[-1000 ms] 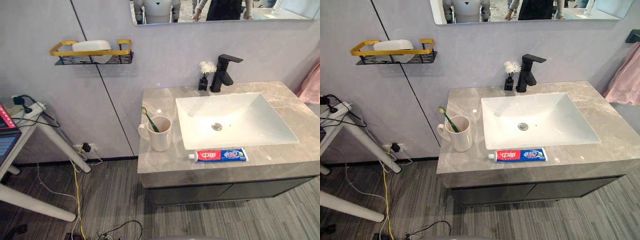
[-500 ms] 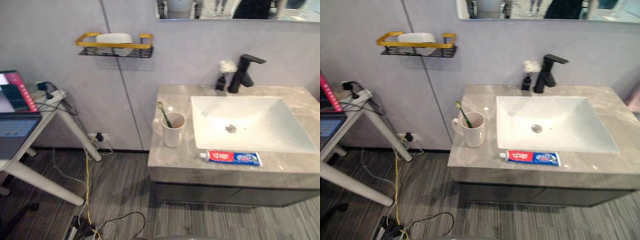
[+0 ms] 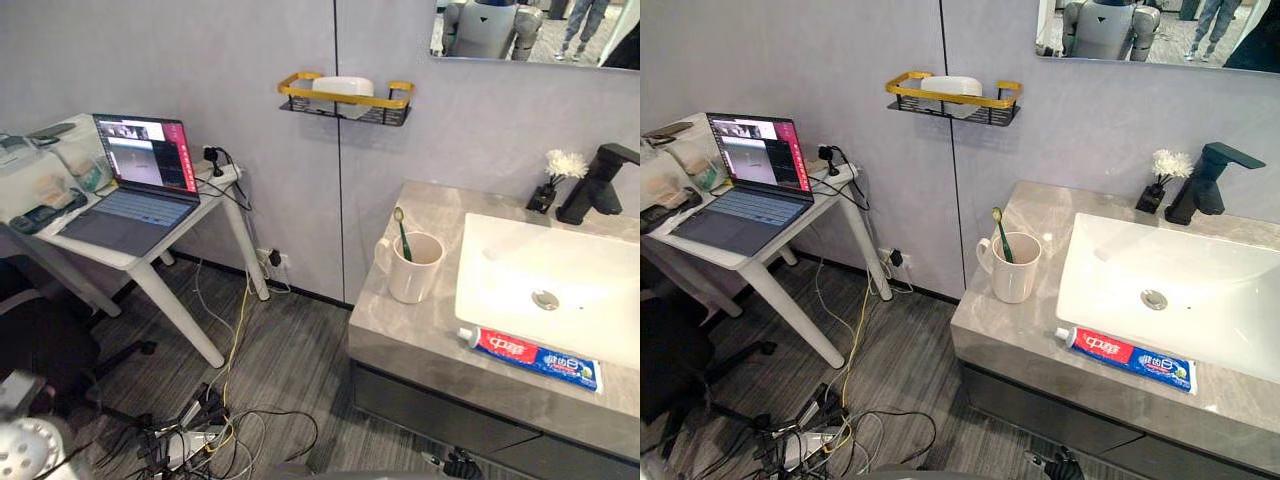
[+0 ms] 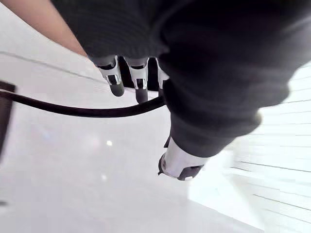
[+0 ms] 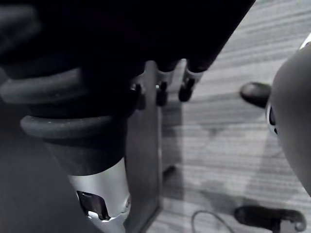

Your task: Organize washtable

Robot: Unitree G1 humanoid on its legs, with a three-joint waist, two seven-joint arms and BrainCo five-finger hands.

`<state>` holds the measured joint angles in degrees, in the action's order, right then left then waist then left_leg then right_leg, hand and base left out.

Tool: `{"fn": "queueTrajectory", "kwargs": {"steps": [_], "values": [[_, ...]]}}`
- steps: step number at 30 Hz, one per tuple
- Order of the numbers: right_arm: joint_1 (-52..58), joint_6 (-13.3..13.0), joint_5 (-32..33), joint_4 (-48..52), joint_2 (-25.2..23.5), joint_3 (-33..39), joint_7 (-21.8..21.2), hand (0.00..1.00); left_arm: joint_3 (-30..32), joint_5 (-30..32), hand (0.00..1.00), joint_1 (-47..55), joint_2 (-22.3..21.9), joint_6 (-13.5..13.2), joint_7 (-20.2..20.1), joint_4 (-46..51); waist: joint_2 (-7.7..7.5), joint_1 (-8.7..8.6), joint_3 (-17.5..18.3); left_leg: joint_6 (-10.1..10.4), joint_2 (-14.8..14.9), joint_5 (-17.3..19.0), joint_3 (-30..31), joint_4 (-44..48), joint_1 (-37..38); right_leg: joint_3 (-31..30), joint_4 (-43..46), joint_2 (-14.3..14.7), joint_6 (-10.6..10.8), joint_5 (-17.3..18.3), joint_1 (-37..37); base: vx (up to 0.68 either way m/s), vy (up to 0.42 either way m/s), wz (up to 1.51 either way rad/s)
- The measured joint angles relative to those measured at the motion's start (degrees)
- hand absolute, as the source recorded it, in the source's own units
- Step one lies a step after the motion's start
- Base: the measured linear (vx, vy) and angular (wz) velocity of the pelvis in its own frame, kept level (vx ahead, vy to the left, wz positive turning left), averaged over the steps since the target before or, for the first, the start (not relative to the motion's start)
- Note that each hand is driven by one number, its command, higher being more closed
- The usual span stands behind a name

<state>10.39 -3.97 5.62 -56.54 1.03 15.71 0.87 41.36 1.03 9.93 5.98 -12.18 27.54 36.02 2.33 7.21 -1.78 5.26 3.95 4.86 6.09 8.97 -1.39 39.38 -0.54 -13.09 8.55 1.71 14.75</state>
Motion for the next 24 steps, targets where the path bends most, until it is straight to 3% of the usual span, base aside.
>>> {"fn": "queueTrajectory", "kwargs": {"steps": [4, 7, 10, 11, 18, 19, 24], "values": [[0.2, 0.0, 0.3, -0.2, 0.0, 0.1, 0.0, 0.0, -15.2, 2.1, 0.0, -0.4, 2.4, -2.2, -3.8, 5.4, 0.11, -0.57, 0.4, 0.1, 0.1, -0.2, -0.4, 0.0, 0.2, -0.8, 0.1, 0.0, 0.1, 0.0, -0.5, -0.04, 0.02, -0.1], [0.0, 0.0, 0.5, -1.3, 0.1, 0.1, -0.1, 0.0, -32.1, 1.3, 0.0, -0.3, 4.9, -2.8, -10.9, 6.3, -0.15, -1.29, 0.6, 0.3, 0.3, -0.7, -1.0, 0.1, 0.7, -2.1, 0.2, 0.1, 0.2, -0.5, -1.3, 0.02, 0.021, -0.14], [-1.1, -0.2, 0.7, -3.0, 0.4, 0.2, -0.4, 0.0, -41.5, -2.8, 0.0, -0.6, 8.0, -3.4, -17.5, 6.1, 0.03, -2.98, 0.7, 0.4, 0.7, -0.7, -2.4, -0.4, 1.0, -3.7, 0.0, 0.2, 0.1, -0.8, -2.2, 0.02, 0.021, -0.31], [-1.5, -0.2, 0.8, -3.6, 0.7, 0.2, -0.9, 0.0, -47.4, -4.2, 0.0, -3.0, 9.5, -3.5, -20.2, 4.7, 0.25, -3.25, 0.8, 0.5, 1.0, -0.8, -3.5, -1.0, 1.4, -5.1, -0.6, 0.5, 0.1, -1.3, -2.8, 0.02, 0.011, -0.39], [-3.1, -0.6, 1.1, -5.7, 2.8, 0.3, -1.2, 0.0, -64.8, -5.6, 0.0, -16.0, 16.3, -3.5, -28.1, -1.0, 1.77, -5.52, 1.1, 0.6, 2.1, -0.9, -6.4, -2.1, 2.7, -8.8, -1.0, 1.1, -0.1, -1.6, -4.2, 0.02, 0.002, -0.28], [-3.6, -0.6, 1.1, -6.3, 3.0, 0.2, -1.2, 0.0, -66.7, -6.2, 0.0, -17.6, 16.7, -3.6, -29.2, -1.5, 1.91, -6.3, 0.9, 0.6, 2.1, -0.9, -6.7, -2.3, 3.1, -9.2, -1.0, 1.1, -0.1, -1.6, -4.2, 0.02, 0.009, -0.23], [-3.8, -0.6, 1.4, -6.8, 4.1, 0.2, -2.1, 0.0, -74.9, -8.2, 0.0, -25.8, 17.2, -3.8, -31.8, -6.8, 2.31, -6.67, 0.8, 0.6, 2.4, -0.9, -8.3, -3.1, 3.9, -11.3, -0.9, 1.0, -0.3, -1.7, -5.1, 0.0, 0.016, -0.22]]}}
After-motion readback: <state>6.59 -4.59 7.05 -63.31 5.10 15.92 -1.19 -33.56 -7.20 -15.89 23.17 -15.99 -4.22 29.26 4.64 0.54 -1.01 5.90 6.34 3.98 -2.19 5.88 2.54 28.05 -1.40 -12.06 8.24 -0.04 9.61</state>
